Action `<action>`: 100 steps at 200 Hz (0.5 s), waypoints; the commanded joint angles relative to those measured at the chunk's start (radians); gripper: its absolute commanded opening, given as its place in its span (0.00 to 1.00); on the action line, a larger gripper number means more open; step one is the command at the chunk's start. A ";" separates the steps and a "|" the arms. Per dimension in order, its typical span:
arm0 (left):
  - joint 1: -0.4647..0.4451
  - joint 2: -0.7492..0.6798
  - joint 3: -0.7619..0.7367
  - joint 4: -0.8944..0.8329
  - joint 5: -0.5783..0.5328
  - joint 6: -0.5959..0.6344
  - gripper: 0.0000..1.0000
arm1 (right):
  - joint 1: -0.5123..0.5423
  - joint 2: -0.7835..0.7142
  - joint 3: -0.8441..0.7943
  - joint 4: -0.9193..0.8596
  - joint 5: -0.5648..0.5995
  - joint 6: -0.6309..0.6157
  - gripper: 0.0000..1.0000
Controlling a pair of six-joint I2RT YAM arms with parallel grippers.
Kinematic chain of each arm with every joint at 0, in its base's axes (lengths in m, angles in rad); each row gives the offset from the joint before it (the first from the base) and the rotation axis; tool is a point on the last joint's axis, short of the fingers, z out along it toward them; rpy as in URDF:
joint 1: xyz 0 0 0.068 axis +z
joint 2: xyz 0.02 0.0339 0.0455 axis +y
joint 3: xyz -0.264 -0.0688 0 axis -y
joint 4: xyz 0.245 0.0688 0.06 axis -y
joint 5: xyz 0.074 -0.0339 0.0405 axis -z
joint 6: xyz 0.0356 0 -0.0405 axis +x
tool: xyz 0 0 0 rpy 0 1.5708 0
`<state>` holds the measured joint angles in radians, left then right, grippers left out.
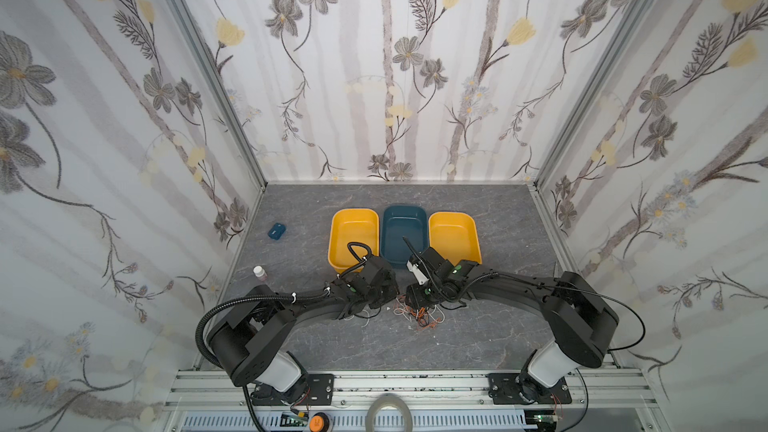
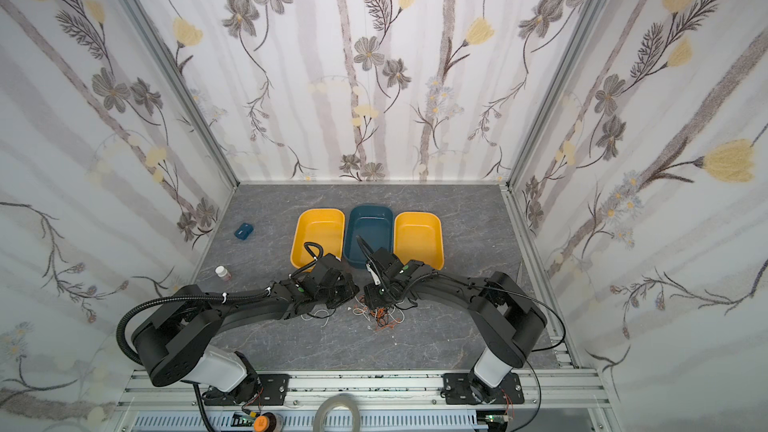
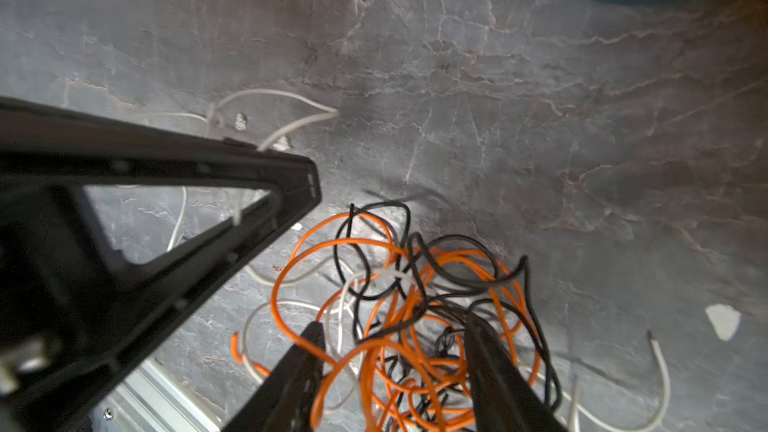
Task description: Untangle the cables
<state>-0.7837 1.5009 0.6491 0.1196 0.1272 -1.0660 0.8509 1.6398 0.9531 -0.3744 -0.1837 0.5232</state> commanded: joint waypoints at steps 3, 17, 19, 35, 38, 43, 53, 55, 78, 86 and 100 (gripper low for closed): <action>0.010 -0.034 0.001 -0.007 -0.014 0.012 0.00 | -0.001 0.006 -0.011 0.009 0.034 0.017 0.44; 0.023 -0.069 -0.004 -0.029 -0.015 0.022 0.00 | -0.004 0.009 -0.039 -0.008 0.055 0.012 0.38; 0.025 -0.075 -0.003 -0.032 -0.016 0.023 0.00 | -0.005 0.009 -0.045 -0.010 0.057 0.013 0.37; 0.042 -0.116 -0.008 -0.062 -0.020 0.036 0.00 | -0.008 -0.001 -0.063 -0.015 0.070 0.012 0.30; 0.046 -0.126 -0.009 -0.069 -0.021 0.039 0.00 | -0.009 -0.003 -0.066 -0.015 0.072 0.013 0.29; 0.051 -0.140 -0.011 -0.082 -0.022 0.045 0.00 | -0.011 -0.005 -0.071 -0.015 0.075 0.013 0.27; 0.064 -0.169 -0.014 -0.107 -0.026 0.053 0.00 | -0.014 -0.013 -0.082 -0.019 0.078 0.012 0.25; 0.066 -0.175 -0.015 -0.111 -0.027 0.054 0.00 | -0.014 -0.015 -0.083 -0.019 0.079 0.013 0.25; 0.100 -0.236 -0.030 -0.156 -0.034 0.067 0.00 | -0.018 -0.024 -0.100 -0.033 0.089 0.007 0.22; 0.110 -0.283 -0.034 -0.176 -0.038 0.072 0.00 | -0.019 -0.027 -0.107 -0.040 0.093 0.006 0.20; 0.129 -0.331 -0.040 -0.211 -0.044 0.083 0.00 | -0.020 -0.027 -0.115 -0.050 0.101 0.004 0.20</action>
<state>-0.6777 1.2301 0.6167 -0.0212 0.1112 -1.0145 0.8326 1.6173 0.8528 -0.3782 -0.1230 0.5266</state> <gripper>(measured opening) 0.050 0.201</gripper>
